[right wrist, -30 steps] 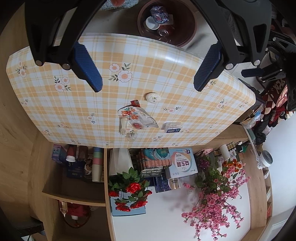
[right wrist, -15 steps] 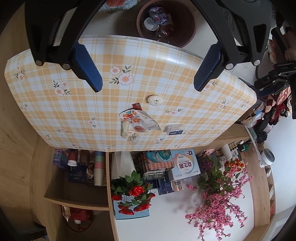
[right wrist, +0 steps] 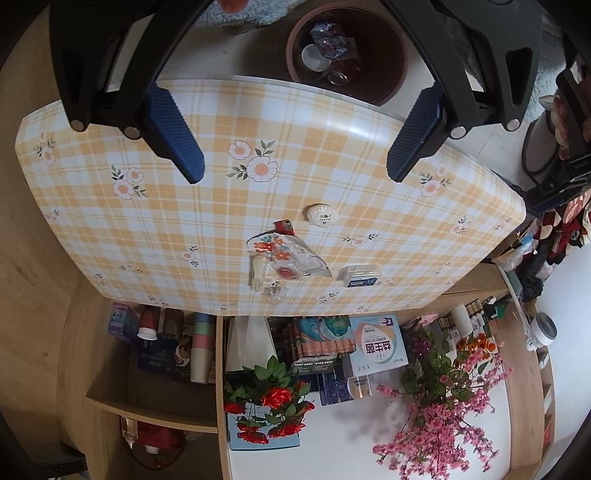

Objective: Collect trash
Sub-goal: 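Reach the right tool to the floral snack pouch and grasp it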

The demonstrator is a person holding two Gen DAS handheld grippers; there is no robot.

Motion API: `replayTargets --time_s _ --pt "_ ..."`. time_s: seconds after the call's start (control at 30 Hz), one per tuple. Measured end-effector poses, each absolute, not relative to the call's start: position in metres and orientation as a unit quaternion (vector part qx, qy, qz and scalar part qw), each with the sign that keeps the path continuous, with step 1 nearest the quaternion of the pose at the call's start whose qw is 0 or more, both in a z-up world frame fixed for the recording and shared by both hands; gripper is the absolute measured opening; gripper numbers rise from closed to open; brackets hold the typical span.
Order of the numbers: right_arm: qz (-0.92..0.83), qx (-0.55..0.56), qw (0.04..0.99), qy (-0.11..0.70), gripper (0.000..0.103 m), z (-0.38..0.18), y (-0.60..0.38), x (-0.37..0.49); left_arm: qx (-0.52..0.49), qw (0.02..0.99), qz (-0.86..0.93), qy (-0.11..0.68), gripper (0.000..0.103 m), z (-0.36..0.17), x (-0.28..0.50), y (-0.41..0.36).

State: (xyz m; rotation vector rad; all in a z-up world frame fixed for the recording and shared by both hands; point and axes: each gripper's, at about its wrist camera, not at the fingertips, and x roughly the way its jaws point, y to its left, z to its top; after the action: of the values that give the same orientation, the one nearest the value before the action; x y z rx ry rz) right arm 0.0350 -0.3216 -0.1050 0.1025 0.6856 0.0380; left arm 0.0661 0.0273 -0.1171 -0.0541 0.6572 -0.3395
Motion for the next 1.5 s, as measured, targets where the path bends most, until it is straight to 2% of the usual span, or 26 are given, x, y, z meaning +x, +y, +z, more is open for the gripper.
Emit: replayTargets --time_s 0.2,0.43,0.53,0.9,1.03,1.1,1.2,1.27,1.33,1.5 --pt "0.011 0.034 0.941 0.336 0.097 -0.108 -0.330 0.054 -0.025 0.932 -0.166 0.323 0.097 -0.121 0.078 0.027" --pt "0.028 -0.027 0.937 0.347 0.096 -0.112 -0.326 0.120 -0.015 0.932 -0.165 0.321 0.097 -0.122 0.111 0.023" --pt "0.043 -0.051 0.929 0.364 0.085 -0.124 -0.315 0.162 -0.015 0.933 -0.166 0.320 0.097 -0.122 0.130 0.019" --pt "0.052 -0.086 0.881 0.463 0.072 -0.193 -0.283 0.298 -0.023 0.926 -0.173 0.333 0.097 -0.136 0.190 0.004" --pt "0.034 -0.119 0.866 0.485 0.060 -0.213 -0.271 0.326 -0.027 0.923 -0.177 0.341 0.097 -0.146 0.205 0.001" --pt "0.023 -0.127 0.861 0.493 0.058 -0.220 -0.270 0.334 -0.027 0.921 -0.180 0.346 0.097 -0.150 0.210 -0.002" --pt "0.025 -0.125 0.862 0.491 0.056 -0.220 -0.272 0.337 -0.025 0.918 -0.187 0.350 0.097 -0.156 0.214 -0.007" --pt "0.036 -0.137 0.865 0.481 0.043 -0.216 -0.269 0.333 -0.023 0.915 -0.192 0.353 0.097 -0.160 0.216 -0.012" --pt "0.043 -0.148 0.872 0.464 0.038 -0.207 -0.266 0.327 -0.022 0.913 -0.198 0.357 0.097 -0.164 0.217 -0.016" --pt "0.079 -0.091 0.893 0.433 0.036 -0.178 -0.279 0.310 -0.017 0.907 -0.216 0.360 0.097 -0.167 0.219 -0.032"
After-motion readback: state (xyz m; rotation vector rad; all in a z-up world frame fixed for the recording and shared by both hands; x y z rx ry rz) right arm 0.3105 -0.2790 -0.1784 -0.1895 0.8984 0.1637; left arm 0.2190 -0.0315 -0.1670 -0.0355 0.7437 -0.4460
